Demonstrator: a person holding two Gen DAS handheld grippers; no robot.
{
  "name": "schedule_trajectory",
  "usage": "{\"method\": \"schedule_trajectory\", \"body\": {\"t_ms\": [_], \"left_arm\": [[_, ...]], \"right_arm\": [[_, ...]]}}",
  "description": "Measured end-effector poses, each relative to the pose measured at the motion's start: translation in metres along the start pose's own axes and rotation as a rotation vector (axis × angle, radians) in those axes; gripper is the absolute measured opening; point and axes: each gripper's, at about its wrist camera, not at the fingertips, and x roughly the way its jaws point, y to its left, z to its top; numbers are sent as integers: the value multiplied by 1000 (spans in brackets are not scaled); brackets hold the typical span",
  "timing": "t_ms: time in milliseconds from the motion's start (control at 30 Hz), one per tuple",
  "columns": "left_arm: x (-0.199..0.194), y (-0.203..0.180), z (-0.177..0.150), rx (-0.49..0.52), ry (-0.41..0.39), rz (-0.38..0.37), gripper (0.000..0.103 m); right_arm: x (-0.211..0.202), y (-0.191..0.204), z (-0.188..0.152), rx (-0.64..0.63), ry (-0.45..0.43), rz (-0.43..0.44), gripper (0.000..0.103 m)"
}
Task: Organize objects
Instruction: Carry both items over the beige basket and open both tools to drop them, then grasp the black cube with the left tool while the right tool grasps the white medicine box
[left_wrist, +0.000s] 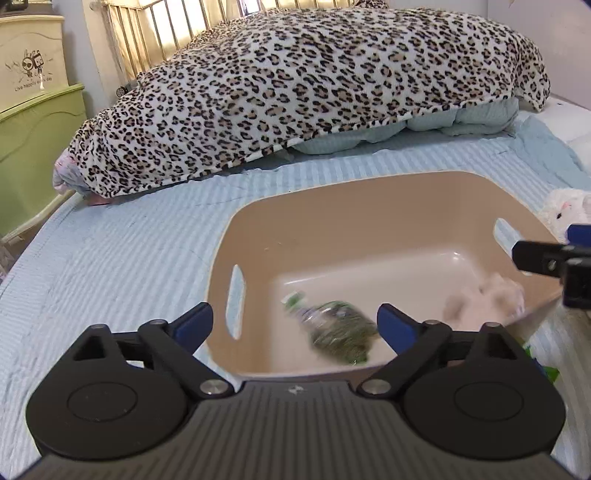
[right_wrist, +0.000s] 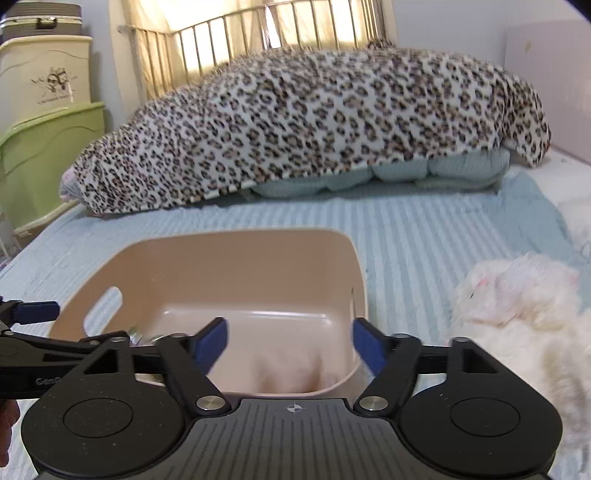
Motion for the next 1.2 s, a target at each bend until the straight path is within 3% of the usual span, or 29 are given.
{"method": "schedule_trajectory", "body": {"t_ms": [200,467,833,1200], "left_arm": [[-29,12,-9,-24,-17,-36,96],[-53,28,-31,-55,-9,-77,96],[-17,25,-81,3,94,-88,96],[13,21,-96,15,132,-102,96]], "right_arm": [[-36,-1,-1,-47,-30,-2,103],[-59,-2,-30,-136,11,-13,103],[-39,3,-84,-235,171,-17,103],[-35,-22,-111,-229,260,-30,98]]}}
